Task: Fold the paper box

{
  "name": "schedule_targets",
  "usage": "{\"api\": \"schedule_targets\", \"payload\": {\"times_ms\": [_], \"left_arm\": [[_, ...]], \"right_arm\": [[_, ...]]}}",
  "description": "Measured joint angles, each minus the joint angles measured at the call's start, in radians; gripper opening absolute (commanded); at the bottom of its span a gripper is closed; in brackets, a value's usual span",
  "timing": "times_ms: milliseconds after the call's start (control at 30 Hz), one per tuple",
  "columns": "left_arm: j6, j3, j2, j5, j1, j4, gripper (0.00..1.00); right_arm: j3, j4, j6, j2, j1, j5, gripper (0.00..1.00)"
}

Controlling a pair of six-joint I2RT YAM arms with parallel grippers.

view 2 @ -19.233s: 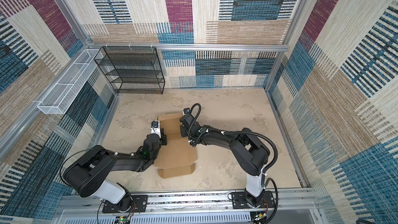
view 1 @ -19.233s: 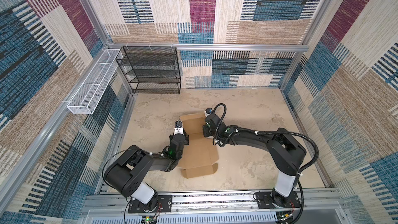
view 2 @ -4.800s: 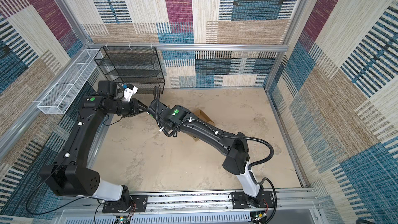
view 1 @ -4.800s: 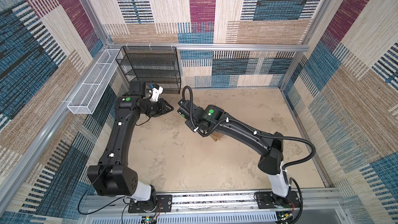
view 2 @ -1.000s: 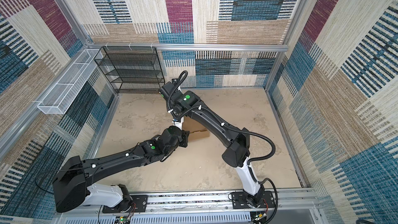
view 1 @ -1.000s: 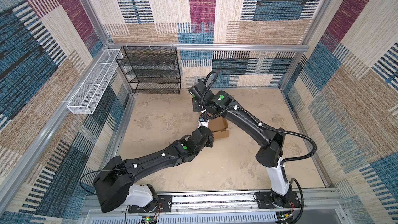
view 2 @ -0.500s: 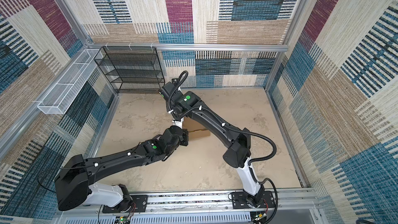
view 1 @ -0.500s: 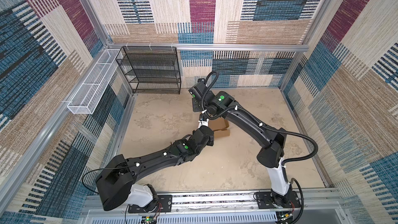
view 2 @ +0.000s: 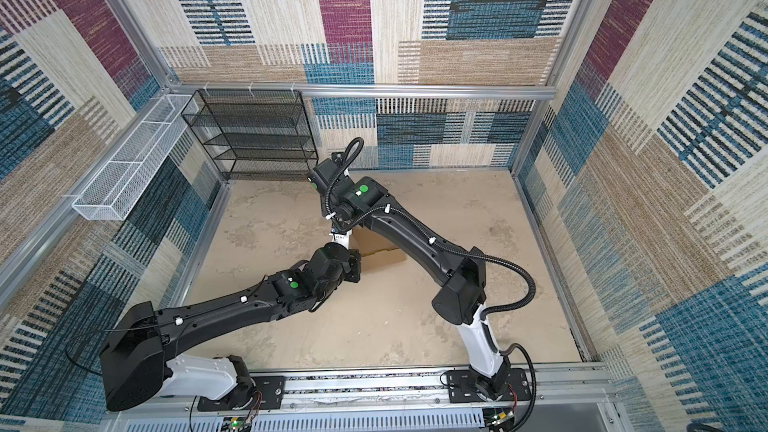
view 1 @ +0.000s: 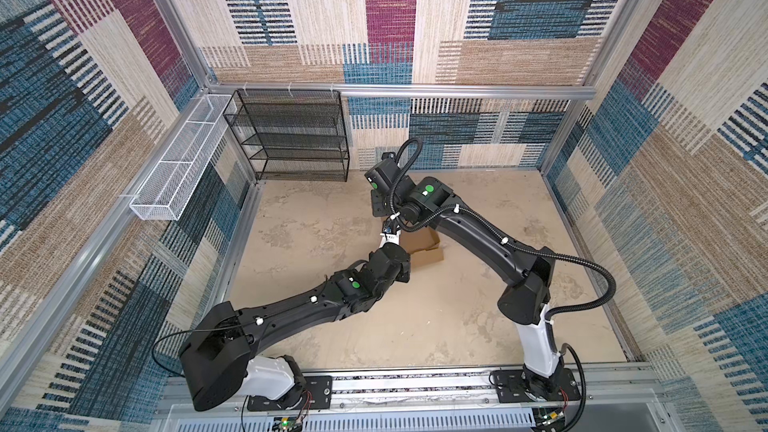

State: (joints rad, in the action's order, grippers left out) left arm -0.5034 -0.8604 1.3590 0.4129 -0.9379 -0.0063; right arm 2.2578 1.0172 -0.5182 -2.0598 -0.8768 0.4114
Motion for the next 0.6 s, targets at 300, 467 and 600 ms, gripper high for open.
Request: {"api": "schedule_targets", "payload": {"times_ms": [300,467,600], "left_arm": [[0.033,0.039,-0.071,-0.006,0.020,-0.038,0.00],[0.035,0.046,-0.095,-0.013,0.026,-0.060,0.11],[0.039,0.031,-0.085,-0.020,0.032,-0.081,0.19]], "right_arm": [[-0.043,-0.028,0.011,0.066,0.000,0.002,0.55],[-0.188,-0.095,0.029,0.188,0.000,0.016,0.56],[-0.286,-0.157,0.052,0.272,0.005,0.026,0.57]]}}
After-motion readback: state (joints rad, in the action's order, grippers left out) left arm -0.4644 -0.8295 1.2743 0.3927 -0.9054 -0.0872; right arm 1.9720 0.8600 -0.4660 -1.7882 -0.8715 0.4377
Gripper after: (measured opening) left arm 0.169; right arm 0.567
